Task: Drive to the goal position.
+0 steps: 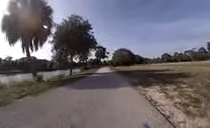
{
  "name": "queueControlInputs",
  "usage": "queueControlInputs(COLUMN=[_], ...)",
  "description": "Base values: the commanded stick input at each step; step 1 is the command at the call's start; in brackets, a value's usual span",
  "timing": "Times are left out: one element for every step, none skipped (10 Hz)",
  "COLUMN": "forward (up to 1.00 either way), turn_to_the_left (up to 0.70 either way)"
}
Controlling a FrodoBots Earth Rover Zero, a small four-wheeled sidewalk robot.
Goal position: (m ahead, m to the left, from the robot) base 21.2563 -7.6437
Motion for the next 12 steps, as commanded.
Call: queueControlInputs(forward=[0.7,0.7,0.7,0.7,0.7,0.7,0.7,0.7,0.7,0.7,0.7,0.7], turn_to_the_left=[0.0,0.0,0.0,0.01,0.0,0.0,0.0,0.0,0.02,0.01,0.01,0.02])
